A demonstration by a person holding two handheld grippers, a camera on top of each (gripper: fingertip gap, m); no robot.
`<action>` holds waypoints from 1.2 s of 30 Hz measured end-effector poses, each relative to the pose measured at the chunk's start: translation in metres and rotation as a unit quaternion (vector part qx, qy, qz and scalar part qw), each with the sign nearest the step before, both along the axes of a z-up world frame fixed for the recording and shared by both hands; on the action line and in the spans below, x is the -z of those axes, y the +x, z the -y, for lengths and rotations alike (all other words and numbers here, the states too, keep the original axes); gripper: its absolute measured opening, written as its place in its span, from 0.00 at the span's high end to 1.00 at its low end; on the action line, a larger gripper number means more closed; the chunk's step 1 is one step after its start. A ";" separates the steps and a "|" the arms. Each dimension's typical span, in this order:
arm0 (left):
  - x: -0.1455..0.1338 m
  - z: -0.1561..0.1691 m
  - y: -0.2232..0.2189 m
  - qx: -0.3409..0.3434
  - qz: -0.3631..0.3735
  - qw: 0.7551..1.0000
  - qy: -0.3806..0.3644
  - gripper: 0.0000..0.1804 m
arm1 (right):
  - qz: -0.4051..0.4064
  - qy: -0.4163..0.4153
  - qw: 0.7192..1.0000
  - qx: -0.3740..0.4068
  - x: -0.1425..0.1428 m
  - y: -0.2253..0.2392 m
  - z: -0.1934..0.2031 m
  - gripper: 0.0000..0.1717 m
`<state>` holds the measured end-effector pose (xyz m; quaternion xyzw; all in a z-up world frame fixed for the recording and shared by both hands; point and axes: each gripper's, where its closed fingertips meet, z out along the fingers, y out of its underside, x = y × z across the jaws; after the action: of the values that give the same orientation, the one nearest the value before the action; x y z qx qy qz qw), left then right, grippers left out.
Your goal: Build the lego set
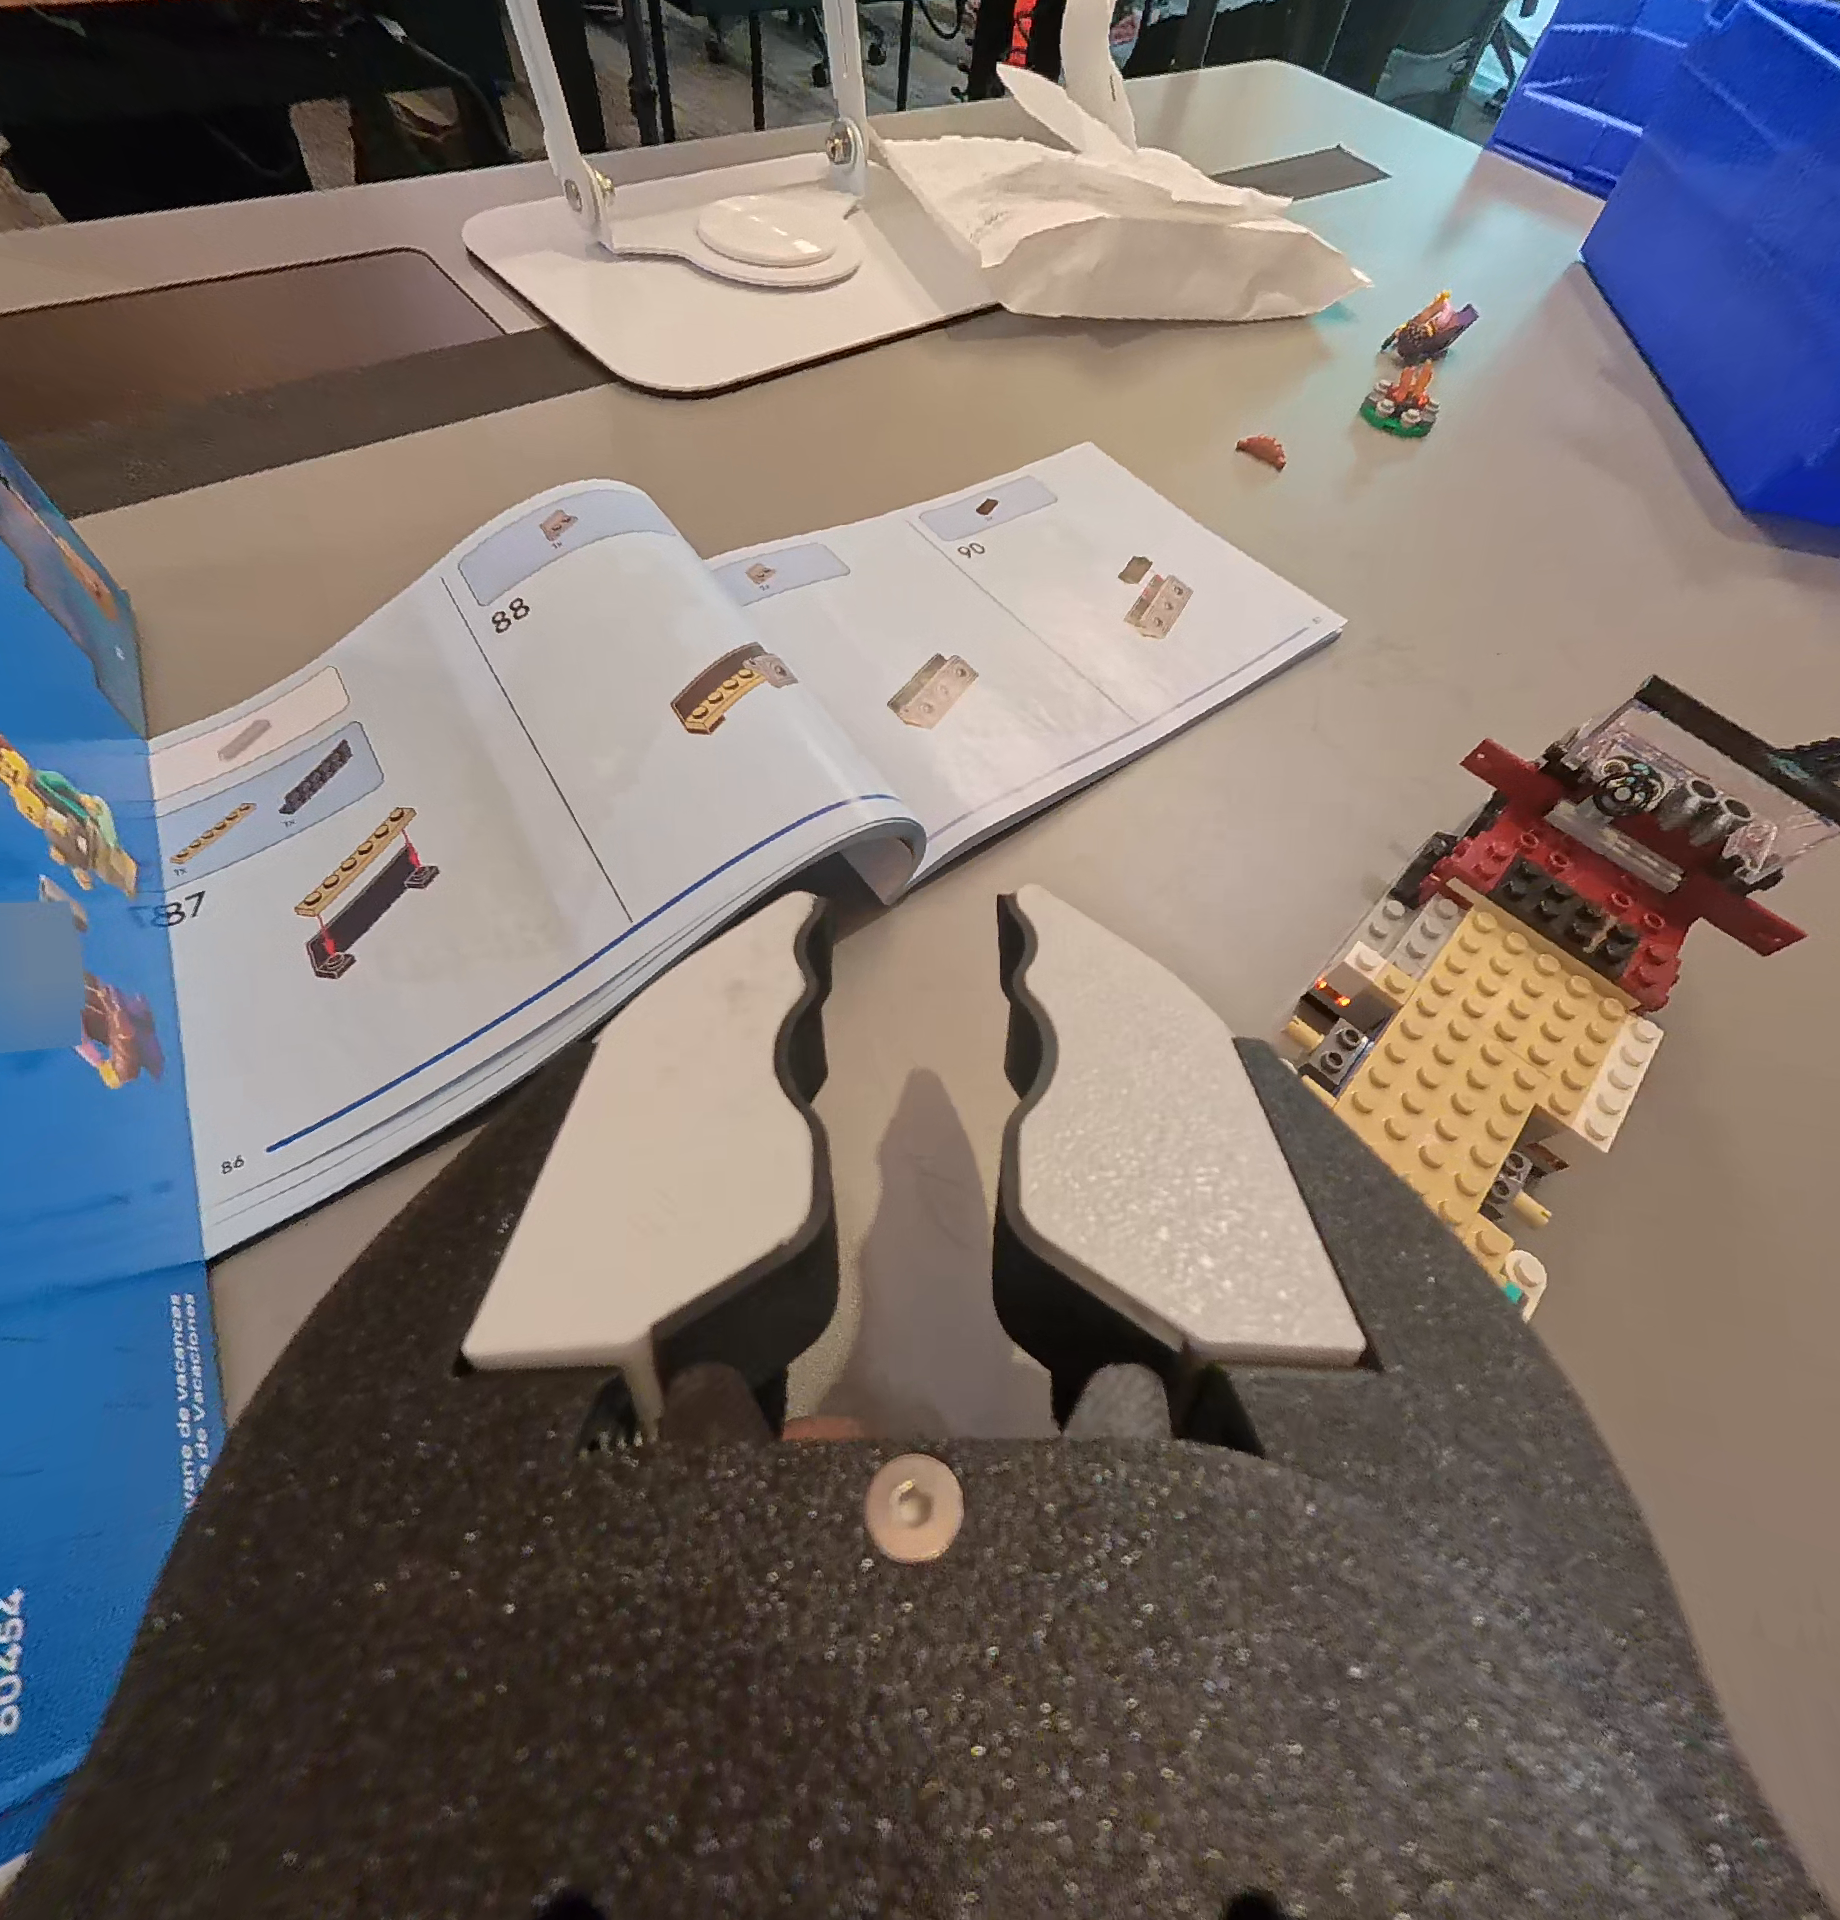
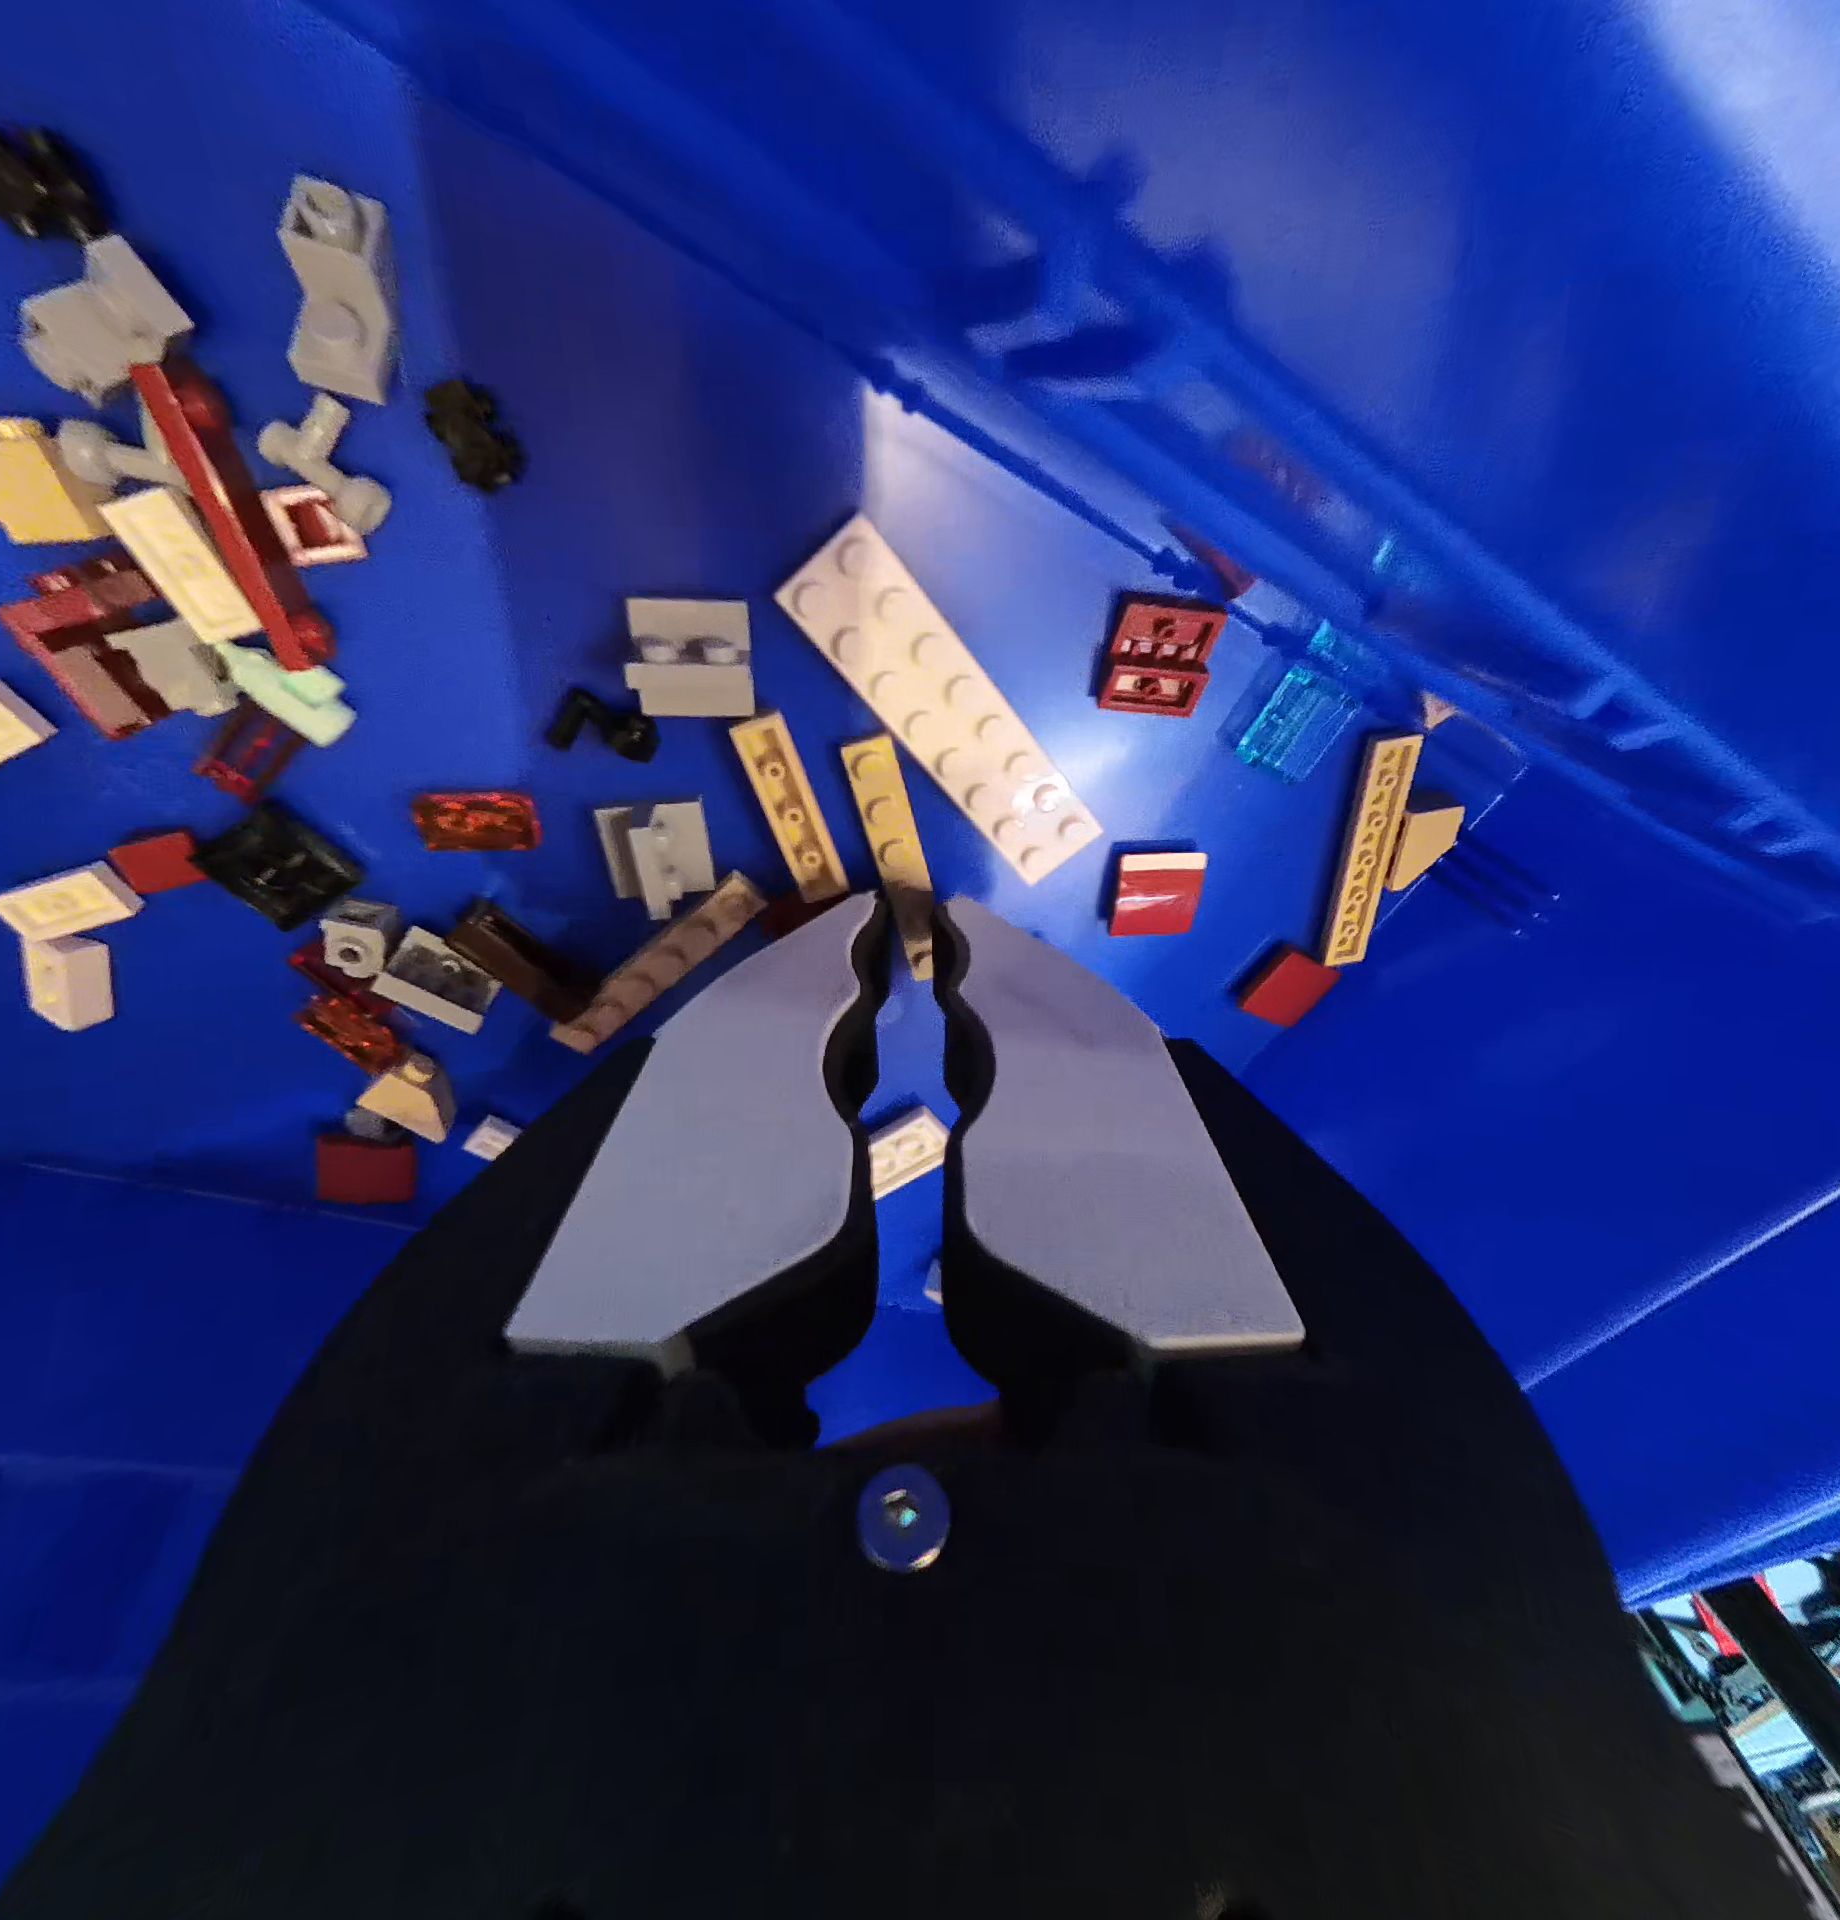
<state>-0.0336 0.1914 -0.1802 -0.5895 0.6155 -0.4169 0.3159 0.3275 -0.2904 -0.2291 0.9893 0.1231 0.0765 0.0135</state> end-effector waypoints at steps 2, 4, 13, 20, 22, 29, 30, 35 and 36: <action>0.000 0.001 -0.001 0.001 0.000 1.000 0.005 0.83 | 0.006 0.005 1.000 0.004 -0.002 -0.004 0.000 0.96; 0.000 0.002 -0.001 0.002 -0.001 1.000 0.009 0.83 | 0.007 0.015 1.000 0.009 -0.006 -0.008 -0.001 0.96; 0.000 0.002 -0.004 0.002 -0.001 1.000 0.016 0.83 | 0.033 0.105 0.993 0.043 -0.059 -0.043 -0.018 0.96; 0.003 0.003 -0.004 0.002 -0.010 1.000 0.026 0.83 | 0.011 0.245 0.969 0.040 -0.103 -0.170 -0.079 0.96; 0.005 0.005 -0.004 0.005 -0.014 0.999 0.031 0.83 | -0.003 0.262 0.965 0.031 -0.095 -0.208 -0.097 0.96; 0.006 0.010 -0.004 0.013 -0.018 0.999 0.039 0.83 | -0.079 0.263 0.961 0.042 -0.025 -0.301 -0.151 0.97; 0.006 0.011 -0.005 0.013 -0.018 0.999 0.039 0.83 | -0.084 0.261 0.961 0.043 -0.019 -0.307 -0.156 0.97; 0.006 0.012 -0.005 0.015 -0.019 0.999 0.037 0.83 | -0.066 0.242 0.967 0.046 -0.001 -0.314 -0.169 0.97; 0.006 0.013 -0.006 0.016 -0.019 0.999 0.038 0.83 | -0.059 0.238 0.969 0.042 0.001 -0.314 -0.169 0.96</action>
<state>-0.0391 0.1783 -0.1863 -0.5749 0.6464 -0.3872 0.3191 0.0138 -0.1216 -0.2304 0.9713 0.0602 0.0443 -0.2260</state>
